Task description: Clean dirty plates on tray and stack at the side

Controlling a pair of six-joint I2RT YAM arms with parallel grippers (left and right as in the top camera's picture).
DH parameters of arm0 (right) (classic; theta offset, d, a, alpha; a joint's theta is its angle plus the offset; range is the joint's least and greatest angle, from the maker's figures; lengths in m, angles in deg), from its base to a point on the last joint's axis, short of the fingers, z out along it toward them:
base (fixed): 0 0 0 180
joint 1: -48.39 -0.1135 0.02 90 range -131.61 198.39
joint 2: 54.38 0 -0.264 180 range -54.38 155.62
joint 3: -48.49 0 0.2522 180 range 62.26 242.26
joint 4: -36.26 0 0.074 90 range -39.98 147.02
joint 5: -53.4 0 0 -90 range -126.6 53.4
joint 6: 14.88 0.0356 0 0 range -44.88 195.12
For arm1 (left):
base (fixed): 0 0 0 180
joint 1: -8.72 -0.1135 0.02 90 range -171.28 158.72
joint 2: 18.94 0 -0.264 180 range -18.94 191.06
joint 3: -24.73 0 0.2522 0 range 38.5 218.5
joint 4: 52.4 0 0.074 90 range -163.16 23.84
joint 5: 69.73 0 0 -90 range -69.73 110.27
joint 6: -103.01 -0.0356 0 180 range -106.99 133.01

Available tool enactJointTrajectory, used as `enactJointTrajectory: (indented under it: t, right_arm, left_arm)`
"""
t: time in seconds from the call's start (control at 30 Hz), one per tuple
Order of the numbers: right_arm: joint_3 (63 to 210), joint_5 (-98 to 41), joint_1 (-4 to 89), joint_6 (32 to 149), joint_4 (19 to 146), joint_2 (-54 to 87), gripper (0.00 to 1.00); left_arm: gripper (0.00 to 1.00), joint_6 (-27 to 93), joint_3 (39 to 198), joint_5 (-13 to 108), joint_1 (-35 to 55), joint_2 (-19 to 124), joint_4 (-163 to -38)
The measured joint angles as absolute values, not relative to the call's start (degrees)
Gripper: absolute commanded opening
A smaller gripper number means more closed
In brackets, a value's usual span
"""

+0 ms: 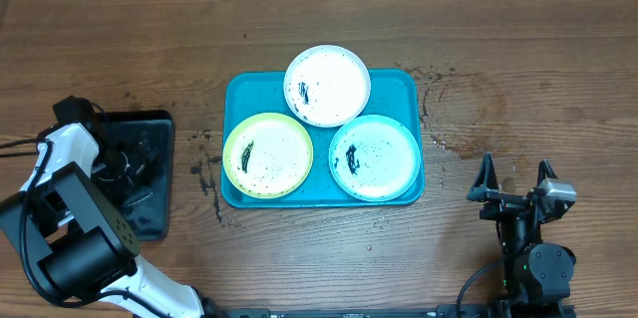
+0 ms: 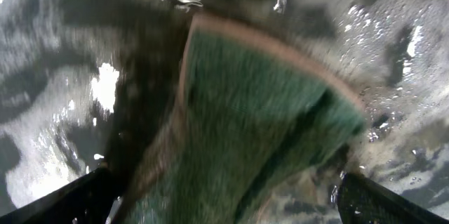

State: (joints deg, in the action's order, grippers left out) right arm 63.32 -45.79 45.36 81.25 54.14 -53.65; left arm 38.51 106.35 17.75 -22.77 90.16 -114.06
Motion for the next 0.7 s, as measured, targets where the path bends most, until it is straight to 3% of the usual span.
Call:
enactJointTrajectory:
  t: [0.13, 0.27, 0.3, 0.5, 0.53, 0.57, 0.6, 0.63, 0.67, 0.7]
  right_arm:
    - [63.3, -45.8, 45.4, 81.2, 54.2, -53.6, 1.00]
    - [63.3, -45.8, 45.4, 81.3, 54.1, -53.6, 1.00]
    - [63.3, -45.8, 45.4, 81.3, 54.1, -53.6, 1.00]
    - [63.3, -45.8, 45.4, 81.3, 54.1, -53.6, 1.00]
    - [63.3, -45.8, 45.4, 81.3, 54.1, -53.6, 1.00]
    - [63.3, -45.8, 45.4, 81.3, 54.1, -53.6, 1.00]
    - [63.3, -45.8, 45.4, 81.3, 54.1, -53.6, 1.00]
    - [63.3, -45.8, 45.4, 81.3, 54.1, -53.6, 1.00]
    - [63.3, -45.8, 45.4, 81.3, 54.1, -53.6, 1.00]
    - [63.3, -45.8, 45.4, 81.3, 54.1, -53.6, 1.00]
  left_arm:
    - [0.43, 38.4, 106.4, 18.4, -22.7, 90.2, -116.9]
    - [0.10, 38.6, 106.4, 18.5, -22.7, 90.2, -117.7]
    - [0.04, 38.6, 106.4, 18.6, -22.7, 90.2, -117.7]
    - [0.04, 38.4, 106.4, 18.5, -22.7, 90.2, -117.3]
    - [0.08, 38.4, 106.4, 18.5, -22.8, 90.2, -117.1]
    - [0.27, 38.3, 106.4, 18.5, -22.7, 90.2, -116.7]
    - [0.53, 38.2, 106.4, 18.5, -22.7, 90.2, -116.0]
    - [0.87, 38.3, 106.4, 18.5, -22.7, 90.2, -115.2]
    - [1.00, 38.3, 106.4, 18.5, -22.8, 90.2, -114.4]
    - [1.00, 38.3, 106.4, 18.5, -22.8, 90.2, -113.5]
